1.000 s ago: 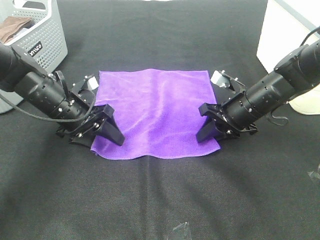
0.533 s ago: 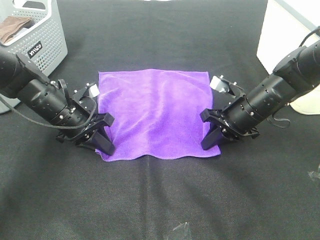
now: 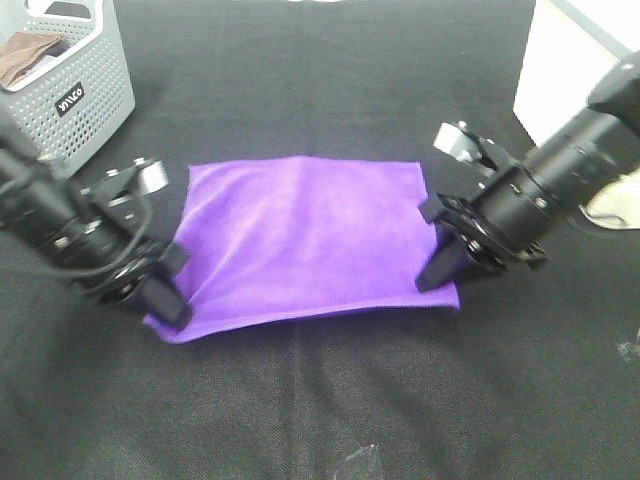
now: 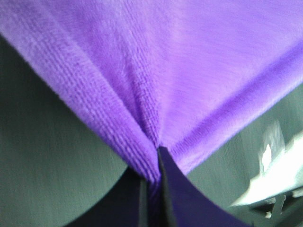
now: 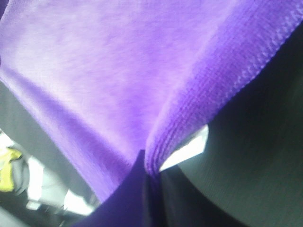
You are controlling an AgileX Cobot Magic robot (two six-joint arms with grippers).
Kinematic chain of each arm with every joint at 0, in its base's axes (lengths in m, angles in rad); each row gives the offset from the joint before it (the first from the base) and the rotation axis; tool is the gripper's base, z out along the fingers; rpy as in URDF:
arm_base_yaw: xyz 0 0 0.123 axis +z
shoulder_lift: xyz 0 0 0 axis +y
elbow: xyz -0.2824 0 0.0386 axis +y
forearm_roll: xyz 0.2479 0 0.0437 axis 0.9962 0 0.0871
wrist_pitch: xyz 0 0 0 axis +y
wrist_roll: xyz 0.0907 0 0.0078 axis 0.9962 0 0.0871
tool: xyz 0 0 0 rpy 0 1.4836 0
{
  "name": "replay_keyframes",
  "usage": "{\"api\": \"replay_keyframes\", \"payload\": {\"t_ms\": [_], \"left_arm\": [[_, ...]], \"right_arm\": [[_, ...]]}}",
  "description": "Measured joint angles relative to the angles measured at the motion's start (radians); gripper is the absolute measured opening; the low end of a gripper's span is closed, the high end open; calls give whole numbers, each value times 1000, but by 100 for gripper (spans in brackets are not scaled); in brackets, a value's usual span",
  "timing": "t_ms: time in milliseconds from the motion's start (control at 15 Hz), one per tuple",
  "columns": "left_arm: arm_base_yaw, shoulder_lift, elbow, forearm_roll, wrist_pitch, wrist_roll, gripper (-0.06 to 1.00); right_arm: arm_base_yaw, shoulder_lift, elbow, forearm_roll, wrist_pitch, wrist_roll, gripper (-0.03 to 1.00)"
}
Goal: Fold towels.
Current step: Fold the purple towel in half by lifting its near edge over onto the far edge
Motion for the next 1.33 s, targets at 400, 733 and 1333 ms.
{"api": "replay_keyframes", "payload": {"t_ms": [400, 733, 1333], "left_arm": [[-3, -159, 75, -7, -79, -32, 0], [9, 35, -220, 14, -169, -34, 0], [35, 297, -554, 59, -241, -10, 0]], "right_arm": [[10, -136, 61, -7, -12, 40, 0], [10, 129, -370, -84, -13, 119, 0], [10, 404, -728, -189, -25, 239, 0]]}}
